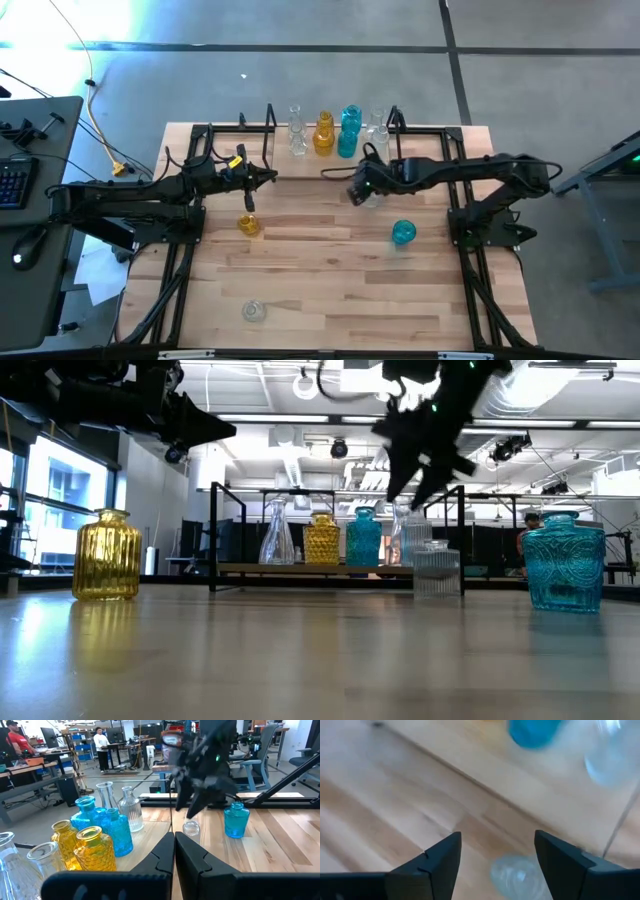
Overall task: Sort vases onto shelf
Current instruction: Put the transparent vase on the shelf aligned with the other transparent vase
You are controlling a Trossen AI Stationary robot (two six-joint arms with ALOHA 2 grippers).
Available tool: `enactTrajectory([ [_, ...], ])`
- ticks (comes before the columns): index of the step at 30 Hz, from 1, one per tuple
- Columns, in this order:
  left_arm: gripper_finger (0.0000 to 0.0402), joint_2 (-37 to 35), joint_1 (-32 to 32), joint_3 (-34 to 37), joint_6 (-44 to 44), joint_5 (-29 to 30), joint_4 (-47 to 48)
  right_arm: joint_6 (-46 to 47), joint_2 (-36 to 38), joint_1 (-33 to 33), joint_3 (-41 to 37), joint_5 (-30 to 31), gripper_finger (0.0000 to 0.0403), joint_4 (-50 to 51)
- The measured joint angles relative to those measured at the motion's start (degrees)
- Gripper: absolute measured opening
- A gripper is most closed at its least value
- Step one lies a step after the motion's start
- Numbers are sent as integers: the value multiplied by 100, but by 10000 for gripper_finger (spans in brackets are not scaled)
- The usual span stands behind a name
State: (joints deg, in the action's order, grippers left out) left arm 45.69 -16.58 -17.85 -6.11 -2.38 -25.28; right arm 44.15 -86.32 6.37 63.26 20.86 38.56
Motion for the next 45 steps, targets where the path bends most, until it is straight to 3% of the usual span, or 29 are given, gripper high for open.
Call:
enactTrajectory([
  [4, 5, -2, 0, 0, 0, 1, 0, -1737, -15, -51, 542, -98, 234, 154],
  [6, 5, 0, 1, 0, -3, 1, -2, -2403, -114, 17, 830, -435, 234, 451],
  [9, 5, -1, 1, 0, -2, 1, -4, -3159, -474, 138, 1274, -797, 234, 1269],
  [18, 5, -1, 0, 0, -3, 1, -4, -5037, -1896, 160, 2446, -884, 234, 3131],
  [35, 5, -2, 2, 0, -55, 1, 73, -5321, -2138, 342, 2106, -1050, 231, 3165],
  [45, 5, -2, 2, 0, -55, 1, 71, -5192, -2121, 519, 1727, -1232, 178, 2964],
])
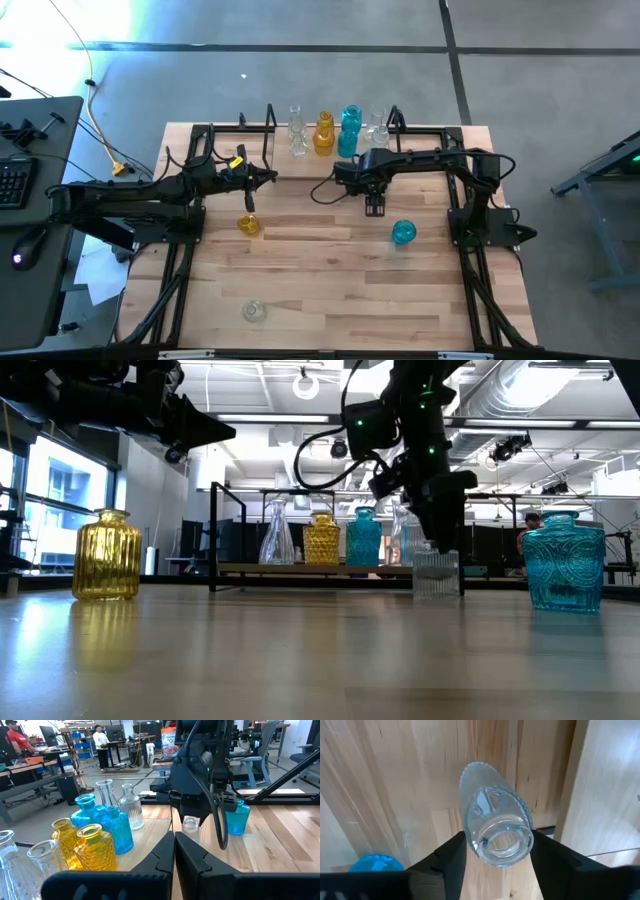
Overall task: Sort vases onto shelf
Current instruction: Put the transparent vase on the shelf aligned with the other transparent vase
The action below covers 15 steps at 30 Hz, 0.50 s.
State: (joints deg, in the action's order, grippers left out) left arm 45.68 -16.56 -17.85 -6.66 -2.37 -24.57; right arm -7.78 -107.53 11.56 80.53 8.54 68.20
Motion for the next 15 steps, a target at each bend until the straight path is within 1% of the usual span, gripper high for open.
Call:
enactTrajectory([
  [4, 5, 2, 0, 0, -2, 0, -5, -21, 9, 6, 0, -28, 151, -67],
  [8, 5, 1, 0, 0, -2, 0, -6, -20, 28, 6, 48, -156, 141, -33],
  [11, 5, 1, 0, 0, -2, 0, -6, 29, -6, 6, 262, -338, 138, -38],
  [15, 5, 1, -1, 0, -2, 0, -6, -38, -14, 6, 754, -363, 127, 183],
])
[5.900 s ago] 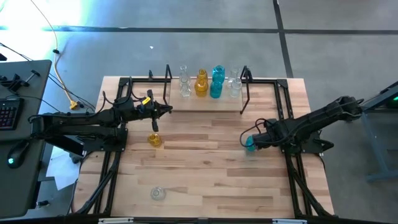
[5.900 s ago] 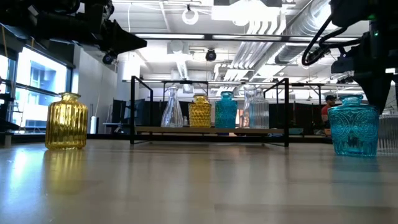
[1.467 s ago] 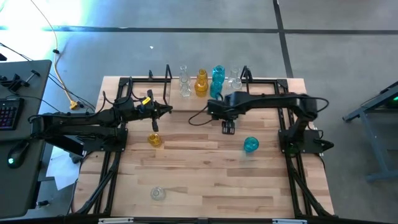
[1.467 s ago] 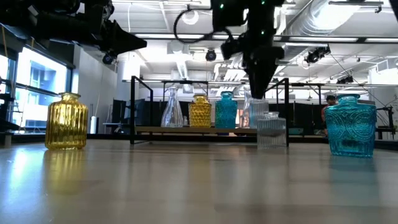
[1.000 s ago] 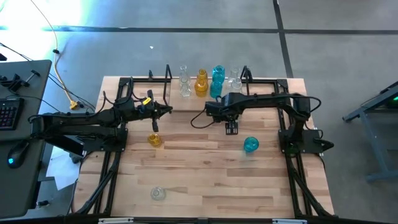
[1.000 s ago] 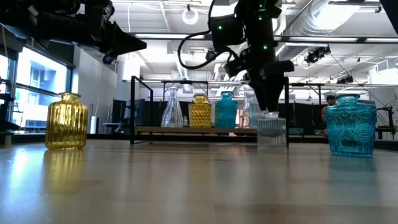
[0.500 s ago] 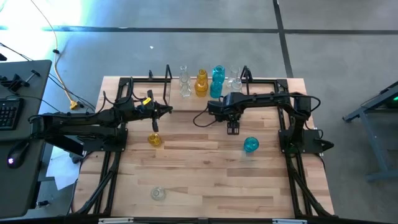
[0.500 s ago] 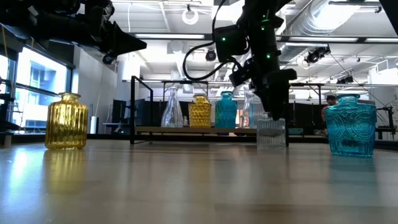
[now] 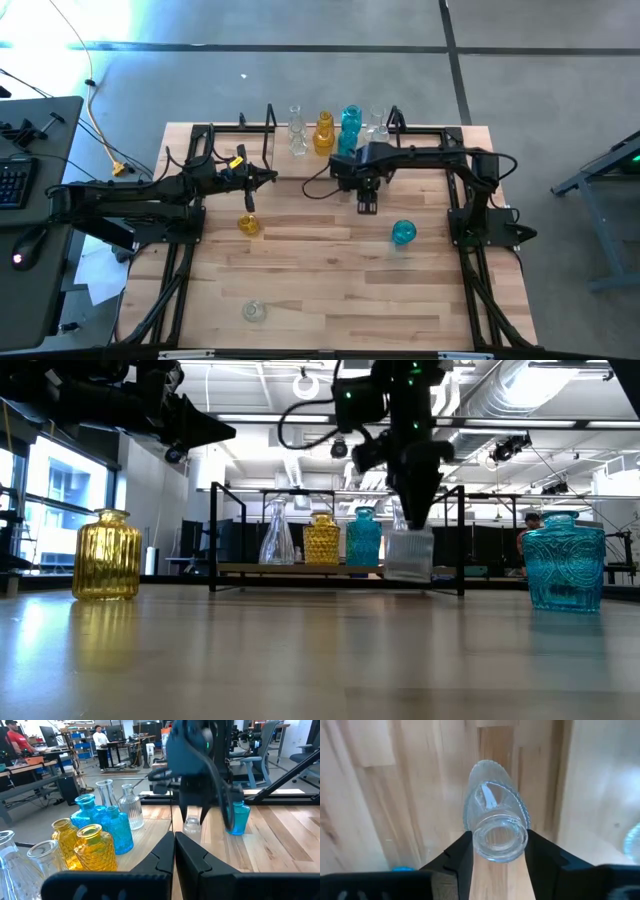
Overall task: Sort vases onto shelf
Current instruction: Put the transparent vase on the shelf aligned with the other transparent vase
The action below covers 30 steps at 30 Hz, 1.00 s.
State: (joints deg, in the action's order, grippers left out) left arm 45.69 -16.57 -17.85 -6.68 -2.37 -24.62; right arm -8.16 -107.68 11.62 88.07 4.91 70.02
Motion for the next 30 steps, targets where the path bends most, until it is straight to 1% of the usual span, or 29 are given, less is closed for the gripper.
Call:
enactTrajectory([
  [6, 5, -1, -1, 0, 0, 0, 0, -123, 0, 258, 682, 226, 117, 584],
  [10, 5, -1, -1, 0, 0, -1, 0, -213, 9, 558, 958, 345, 117, 891],
  [16, 5, -1, 0, 0, 0, 0, 0, -547, 9, 1033, 876, 352, 116, 996],
  [20, 5, 0, -1, 0, 0, 0, 0, -602, 11, 1245, 846, 383, 116, 947],
  [30, 5, -1, 1, 0, 0, 0, -4, -735, -134, 1436, 846, 363, 115, 931],
])
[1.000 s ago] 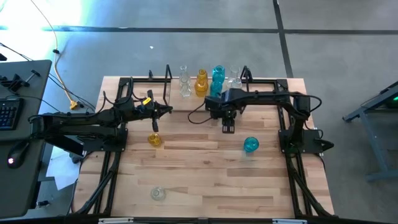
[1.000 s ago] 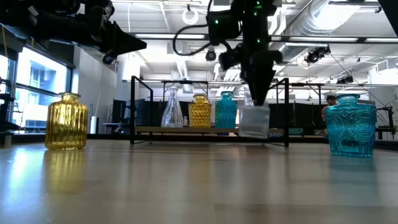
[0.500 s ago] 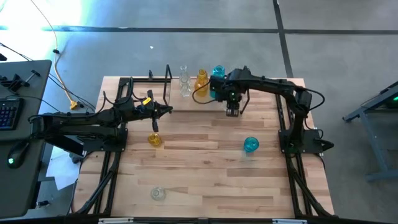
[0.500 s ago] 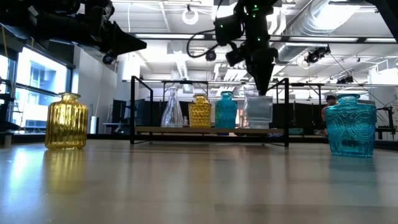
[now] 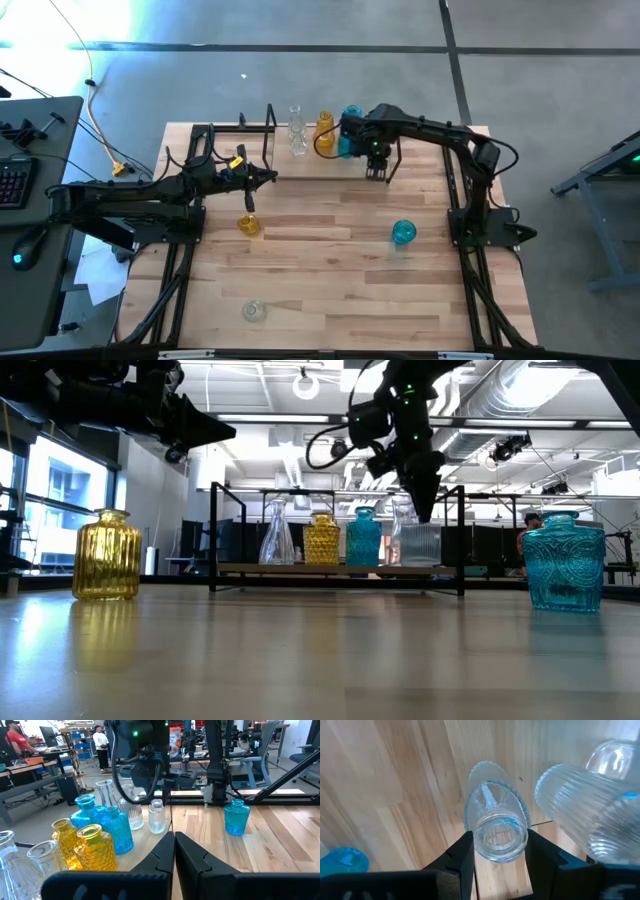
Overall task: Sort vases onto shelf
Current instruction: Put the transparent vase on the shelf aligned with the other transparent vase
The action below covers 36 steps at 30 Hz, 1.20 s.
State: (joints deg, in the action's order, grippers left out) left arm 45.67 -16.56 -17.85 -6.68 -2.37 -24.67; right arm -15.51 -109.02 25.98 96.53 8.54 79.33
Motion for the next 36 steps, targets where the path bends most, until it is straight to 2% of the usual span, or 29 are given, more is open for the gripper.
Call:
enactTrajectory([
  [4, 5, 0, -2, 0, 0, -2, 0, -2, -47, 0, 0, 2, 117, -4],
  [9, 5, 1, 0, 0, 0, 0, 0, 7, -47, 0, 0, 11, 139, 47],
  [15, 5, 0, -2, 0, 2, 0, 0, 45, -47, -2, 0, 319, 160, 47],
  [24, 5, 2, -1, 0, 2, 0, -2, 239, -47, -45, 39, 358, 176, 221],
  [31, 5, 0, 0, 0, 2, 0, -2, 377, -41, -232, 581, 705, 176, 422],
  [36, 5, 0, -1, 0, 2, 0, -3, 567, -39, -493, 616, 258, 150, 158],
])
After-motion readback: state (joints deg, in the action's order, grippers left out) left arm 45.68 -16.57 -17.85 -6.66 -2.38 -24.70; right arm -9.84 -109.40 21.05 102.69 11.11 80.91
